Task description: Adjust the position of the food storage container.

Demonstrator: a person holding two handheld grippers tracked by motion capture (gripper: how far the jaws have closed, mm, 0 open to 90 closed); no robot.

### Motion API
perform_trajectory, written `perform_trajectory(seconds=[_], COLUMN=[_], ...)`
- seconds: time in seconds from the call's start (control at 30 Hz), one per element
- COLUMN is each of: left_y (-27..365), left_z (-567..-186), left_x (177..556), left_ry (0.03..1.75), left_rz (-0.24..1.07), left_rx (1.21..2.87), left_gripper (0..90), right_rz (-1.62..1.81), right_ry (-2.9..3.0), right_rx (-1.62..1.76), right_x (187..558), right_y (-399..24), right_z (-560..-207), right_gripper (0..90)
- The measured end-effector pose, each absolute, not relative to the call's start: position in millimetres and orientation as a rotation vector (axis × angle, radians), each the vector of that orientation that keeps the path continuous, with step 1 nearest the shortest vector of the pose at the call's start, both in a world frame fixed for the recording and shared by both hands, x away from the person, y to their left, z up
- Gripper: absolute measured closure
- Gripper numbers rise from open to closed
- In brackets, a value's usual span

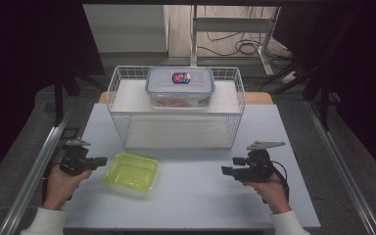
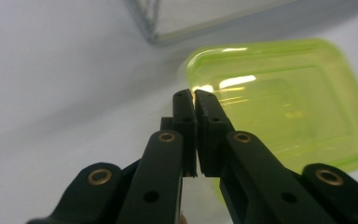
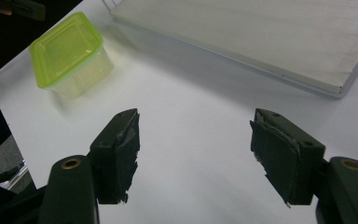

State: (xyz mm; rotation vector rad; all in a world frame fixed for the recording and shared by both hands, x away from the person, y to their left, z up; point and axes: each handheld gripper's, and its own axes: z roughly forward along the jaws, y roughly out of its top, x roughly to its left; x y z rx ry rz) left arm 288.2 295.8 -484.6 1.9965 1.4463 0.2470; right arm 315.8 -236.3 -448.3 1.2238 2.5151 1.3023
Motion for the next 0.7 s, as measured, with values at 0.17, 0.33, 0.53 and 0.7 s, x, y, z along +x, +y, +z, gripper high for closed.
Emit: perform_trajectory(seconds=[0.17,0.33,0.53,0.7], left_y=[297.5,294.1,289.2,281.2], left_z=[-498.3,-507.6,-508.7,-508.9], left_x=[293.1,296.3,295.2,294.4], left_ry=[1.472,1.456,1.44,1.417], left_rz=[0.208,0.127,0.094,0.072], left_rx=[2.027,2.029,2.033,2.045], left_gripper=[89.3,88.0,89.8,90.0], right_rz=[1.294,1.29,1.291,1.283], right_ry=[2.514,2.512,2.51,2.514], right_rx=[1.228,1.244,1.249,1.235], right_x=[316.1,317.0,316.6,316.4], right_y=[-236.5,-237.4,-238.6,-238.1], right_z=[-449.1,-450.7,-450.3,-450.4], right_gripper=[32.2,31.4,31.4,31.7])
